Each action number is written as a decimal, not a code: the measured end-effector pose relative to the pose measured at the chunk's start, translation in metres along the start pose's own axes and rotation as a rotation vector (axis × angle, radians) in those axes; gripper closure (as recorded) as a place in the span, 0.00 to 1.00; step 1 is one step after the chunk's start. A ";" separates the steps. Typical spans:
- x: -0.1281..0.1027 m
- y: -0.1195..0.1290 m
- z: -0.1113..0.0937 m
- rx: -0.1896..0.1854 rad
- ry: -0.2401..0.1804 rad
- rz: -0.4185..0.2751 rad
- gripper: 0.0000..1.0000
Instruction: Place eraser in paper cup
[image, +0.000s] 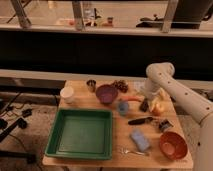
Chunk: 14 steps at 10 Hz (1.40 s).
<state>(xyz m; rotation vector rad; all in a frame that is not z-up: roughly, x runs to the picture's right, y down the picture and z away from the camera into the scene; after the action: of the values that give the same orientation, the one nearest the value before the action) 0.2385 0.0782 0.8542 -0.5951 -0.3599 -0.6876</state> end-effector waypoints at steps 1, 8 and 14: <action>0.000 0.000 0.000 0.000 0.000 0.000 0.20; 0.011 0.000 0.013 -0.011 -0.002 0.014 0.20; 0.021 -0.004 0.023 0.014 -0.022 0.006 0.20</action>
<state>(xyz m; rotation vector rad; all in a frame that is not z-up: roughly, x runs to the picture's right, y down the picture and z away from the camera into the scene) 0.2483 0.0803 0.8839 -0.5904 -0.3830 -0.6729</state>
